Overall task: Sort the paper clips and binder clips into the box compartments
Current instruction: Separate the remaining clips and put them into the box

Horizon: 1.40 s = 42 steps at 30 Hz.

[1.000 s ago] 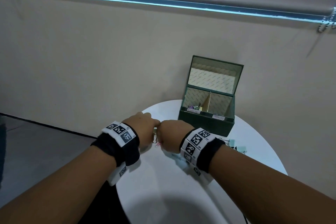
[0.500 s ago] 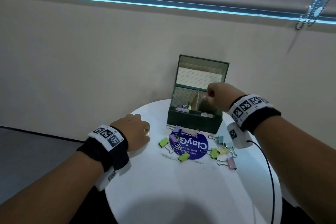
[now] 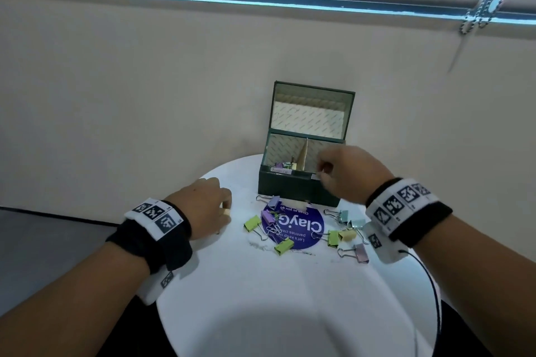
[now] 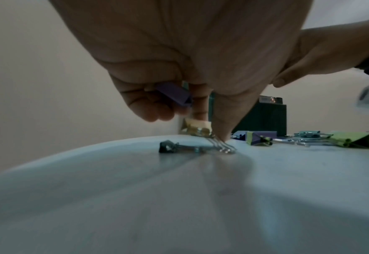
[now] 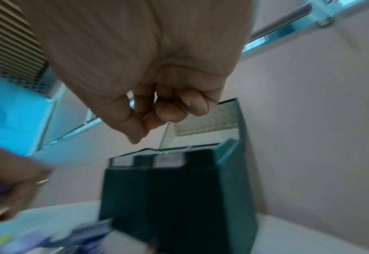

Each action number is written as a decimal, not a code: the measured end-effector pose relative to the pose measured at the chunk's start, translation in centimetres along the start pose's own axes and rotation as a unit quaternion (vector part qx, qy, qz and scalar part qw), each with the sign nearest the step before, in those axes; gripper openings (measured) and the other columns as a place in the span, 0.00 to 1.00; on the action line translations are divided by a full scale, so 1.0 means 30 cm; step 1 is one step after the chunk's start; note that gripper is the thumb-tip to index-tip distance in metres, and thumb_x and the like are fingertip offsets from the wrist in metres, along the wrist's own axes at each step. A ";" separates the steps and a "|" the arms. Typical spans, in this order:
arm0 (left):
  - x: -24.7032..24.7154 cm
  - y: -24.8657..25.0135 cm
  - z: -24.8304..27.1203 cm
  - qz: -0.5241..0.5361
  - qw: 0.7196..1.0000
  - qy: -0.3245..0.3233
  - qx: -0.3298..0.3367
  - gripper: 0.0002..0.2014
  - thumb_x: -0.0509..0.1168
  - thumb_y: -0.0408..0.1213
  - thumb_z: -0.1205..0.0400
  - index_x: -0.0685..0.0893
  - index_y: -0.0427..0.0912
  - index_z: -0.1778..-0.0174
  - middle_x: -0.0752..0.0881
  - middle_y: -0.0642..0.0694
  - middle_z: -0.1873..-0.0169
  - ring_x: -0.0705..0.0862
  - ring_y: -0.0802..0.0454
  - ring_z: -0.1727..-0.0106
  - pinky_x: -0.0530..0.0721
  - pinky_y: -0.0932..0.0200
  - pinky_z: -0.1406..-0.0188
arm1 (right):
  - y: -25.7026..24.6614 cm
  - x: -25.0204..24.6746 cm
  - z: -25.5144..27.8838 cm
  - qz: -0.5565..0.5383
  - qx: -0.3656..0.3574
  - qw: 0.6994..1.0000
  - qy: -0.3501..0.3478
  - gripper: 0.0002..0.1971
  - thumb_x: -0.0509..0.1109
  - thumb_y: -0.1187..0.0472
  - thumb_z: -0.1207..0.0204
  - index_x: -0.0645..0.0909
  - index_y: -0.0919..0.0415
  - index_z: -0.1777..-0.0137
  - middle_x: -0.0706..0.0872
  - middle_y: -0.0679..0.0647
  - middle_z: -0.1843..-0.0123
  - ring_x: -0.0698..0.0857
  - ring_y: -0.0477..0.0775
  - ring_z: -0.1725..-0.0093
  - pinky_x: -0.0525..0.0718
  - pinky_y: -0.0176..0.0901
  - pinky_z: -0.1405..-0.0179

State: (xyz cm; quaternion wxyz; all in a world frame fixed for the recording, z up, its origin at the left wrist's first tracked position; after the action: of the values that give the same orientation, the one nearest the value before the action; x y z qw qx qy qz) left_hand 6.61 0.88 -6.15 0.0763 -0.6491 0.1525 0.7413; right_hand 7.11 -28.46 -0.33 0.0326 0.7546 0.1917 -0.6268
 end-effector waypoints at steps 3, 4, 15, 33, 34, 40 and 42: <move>-0.015 0.017 0.000 0.027 0.999 0.031 0.028 0.07 0.66 0.55 0.20 0.74 0.61 0.56 0.72 0.59 0.53 0.73 0.56 0.48 0.76 0.55 0.48 | -0.106 0.063 0.077 0.021 -0.043 0.988 -0.144 0.12 0.68 0.42 0.21 0.79 0.48 0.59 0.84 0.45 0.62 0.84 0.46 0.61 0.88 0.42 0.59; -0.022 0.023 -0.003 0.035 0.998 0.042 0.039 0.08 0.67 0.55 0.20 0.74 0.61 0.57 0.72 0.59 0.53 0.73 0.56 0.49 0.75 0.56 0.50 | -0.136 0.086 0.093 0.043 -0.049 0.982 -0.179 0.18 0.66 0.35 0.23 0.78 0.49 0.59 0.84 0.46 0.62 0.83 0.48 0.62 0.87 0.45 0.60; -0.201 0.140 -0.167 0.237 0.962 0.114 0.081 0.10 0.75 0.48 0.23 0.79 0.53 0.60 0.79 0.53 0.63 0.76 0.56 0.62 0.73 0.60 0.63 | -0.175 0.116 0.085 0.001 -0.058 0.985 -0.160 0.11 0.71 0.45 0.28 0.77 0.50 0.61 0.81 0.46 0.63 0.81 0.53 0.62 0.79 0.42 0.67; -0.233 0.194 -0.216 0.161 0.973 0.124 0.110 0.18 0.61 0.32 0.14 0.84 0.57 0.34 0.86 0.58 0.45 0.84 0.58 0.43 0.79 0.61 0.38 | -0.010 0.043 -0.008 -0.098 0.046 0.994 -0.026 0.06 0.71 0.47 0.20 0.82 0.48 0.54 0.82 0.42 0.61 0.81 0.41 0.62 0.78 0.38 0.63; -0.222 0.171 -0.180 0.130 0.979 0.111 0.115 0.16 0.62 0.34 0.14 0.85 0.58 0.38 0.86 0.60 0.48 0.84 0.59 0.46 0.80 0.60 0.40 | 0.005 0.050 0.032 -0.093 0.041 0.994 -0.044 0.05 0.70 0.48 0.19 0.82 0.47 0.55 0.83 0.42 0.61 0.82 0.41 0.62 0.80 0.38 0.62; -0.122 -0.002 -0.035 -0.020 0.991 -0.134 0.025 0.16 0.74 0.47 0.26 0.80 0.66 0.45 0.82 0.61 0.54 0.81 0.65 0.56 0.78 0.65 0.53 | 0.109 0.091 0.170 -0.077 0.098 0.991 -0.049 0.07 0.66 0.60 0.20 0.84 0.47 0.55 0.82 0.38 0.56 0.82 0.42 0.58 0.79 0.35 0.56; -0.097 -0.024 -0.004 -0.035 0.990 -0.137 -0.001 0.15 0.74 0.50 0.28 0.81 0.65 0.48 0.80 0.61 0.57 0.79 0.66 0.61 0.73 0.67 0.63 | 0.140 0.088 0.177 -0.058 0.129 0.989 -0.050 0.10 0.63 0.64 0.21 0.82 0.47 0.54 0.81 0.42 0.54 0.80 0.44 0.56 0.77 0.37 0.55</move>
State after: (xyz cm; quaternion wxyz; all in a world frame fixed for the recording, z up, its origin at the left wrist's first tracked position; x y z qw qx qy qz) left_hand 7.37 1.76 -3.39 0.1220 -0.5462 0.1174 0.8204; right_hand 3.90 -33.23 -4.79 -0.0919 0.7081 0.1503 -0.6838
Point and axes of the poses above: each hand's wrist, its own z-axis away from the middle knuckle, its own x-axis out of the palm, y = z × x, the point moved 1 cm from there along -z, towards the middle knuckle
